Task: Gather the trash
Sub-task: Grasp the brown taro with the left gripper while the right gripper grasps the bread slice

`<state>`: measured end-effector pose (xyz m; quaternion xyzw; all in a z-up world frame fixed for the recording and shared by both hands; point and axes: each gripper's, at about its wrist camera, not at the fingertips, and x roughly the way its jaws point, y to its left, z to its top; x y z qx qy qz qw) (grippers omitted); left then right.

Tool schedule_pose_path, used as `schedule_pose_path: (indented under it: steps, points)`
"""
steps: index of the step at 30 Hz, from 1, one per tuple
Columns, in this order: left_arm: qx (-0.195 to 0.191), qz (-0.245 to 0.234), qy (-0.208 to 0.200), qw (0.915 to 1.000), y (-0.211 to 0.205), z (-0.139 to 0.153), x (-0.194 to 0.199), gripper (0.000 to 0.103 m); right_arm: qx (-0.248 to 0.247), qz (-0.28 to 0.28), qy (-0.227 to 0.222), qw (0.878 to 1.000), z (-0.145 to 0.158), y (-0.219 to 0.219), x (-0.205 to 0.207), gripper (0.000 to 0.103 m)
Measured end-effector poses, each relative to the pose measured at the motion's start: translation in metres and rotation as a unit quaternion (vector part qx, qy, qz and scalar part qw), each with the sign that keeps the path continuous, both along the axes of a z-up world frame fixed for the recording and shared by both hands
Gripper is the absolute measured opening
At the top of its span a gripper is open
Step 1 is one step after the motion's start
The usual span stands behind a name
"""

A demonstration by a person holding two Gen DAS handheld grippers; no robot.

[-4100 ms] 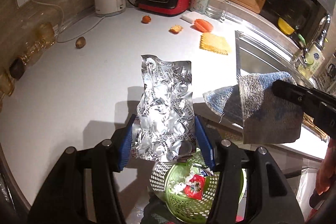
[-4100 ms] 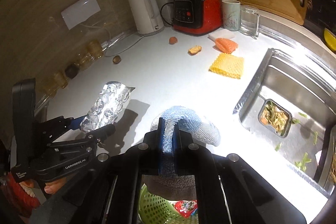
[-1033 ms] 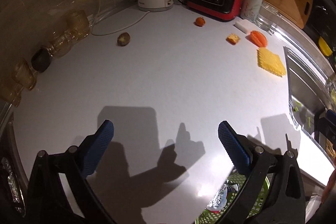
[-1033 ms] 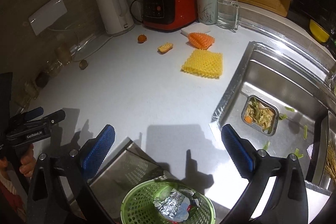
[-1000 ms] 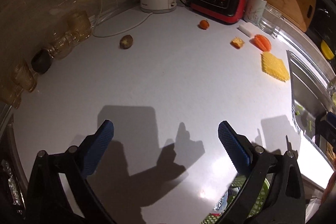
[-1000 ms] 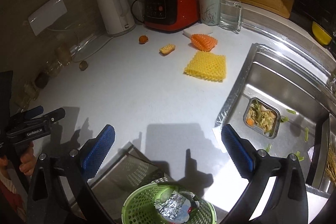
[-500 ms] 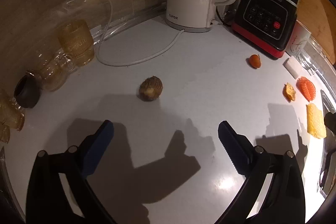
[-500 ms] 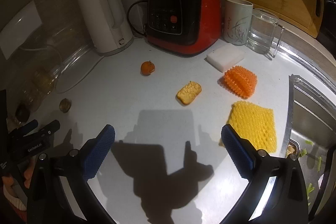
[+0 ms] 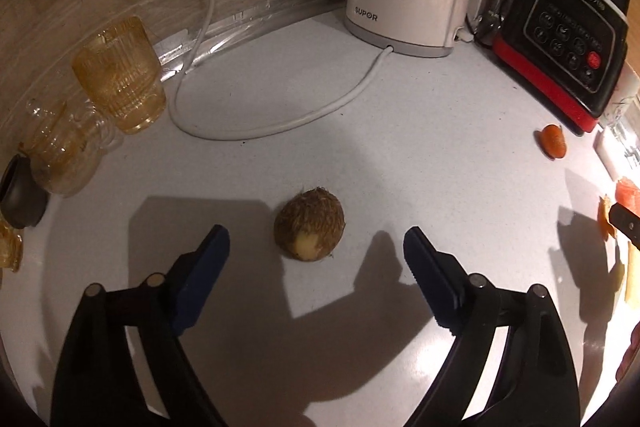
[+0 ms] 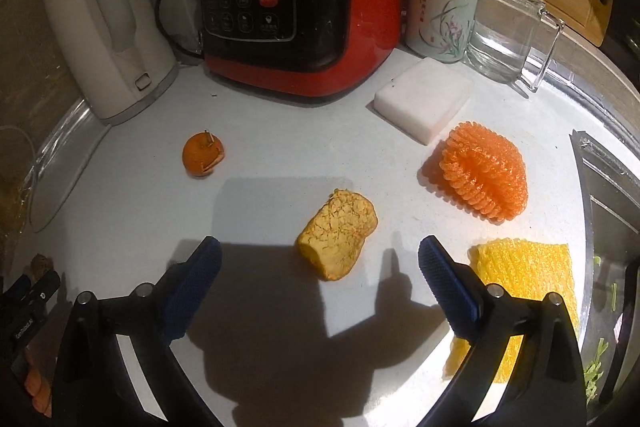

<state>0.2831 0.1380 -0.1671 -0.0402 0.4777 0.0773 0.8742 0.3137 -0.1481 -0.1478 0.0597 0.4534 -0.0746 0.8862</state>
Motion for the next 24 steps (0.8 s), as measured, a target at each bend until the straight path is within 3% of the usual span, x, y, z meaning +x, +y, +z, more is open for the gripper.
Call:
schedule_pose_path:
  steps: [4, 6, 7, 9, 11, 15, 24]
  points:
    - [-0.005, -0.002, 0.007, 1.0, -0.001, -0.006, 0.005, 0.075, -0.007, -0.002, 0.012, 1.0, -0.009, 0.0, 0.011, 0.082]
    - [-0.01, -0.003, 0.002, 0.9999, -0.001, -0.005, 0.006, 0.065, -0.004, 0.0, 0.024, 1.0, -0.014, 0.0, 0.016, 0.061]
    - [-0.01, -0.005, 0.001, 0.9999, -0.002, -0.005, 0.008, 0.061, -0.006, -0.002, 0.026, 1.0, -0.015, -0.001, 0.016, 0.057]
    - [-0.012, -0.008, -0.001, 0.9999, -0.003, -0.004, 0.01, 0.042, -0.015, -0.001, 0.023, 1.0, -0.014, 0.0, 0.017, 0.029]
    - [-0.016, -0.016, 0.0, 0.9997, -0.004, -0.003, 0.012, 0.035, -0.009, 0.003, 0.025, 1.0, -0.012, 0.0, 0.018, 0.025]
    - [-0.015, -0.02, -0.004, 0.9997, -0.005, -0.003, 0.01, 0.035, -0.013, 0.011, 0.02, 1.0, -0.008, 0.001, 0.017, 0.013]
    - [-0.024, -0.032, -0.012, 0.9992, -0.016, 0.009, -0.001, 0.035, 0.015, 0.018, 0.019, 1.0, 0.001, -0.002, 0.005, 0.01]
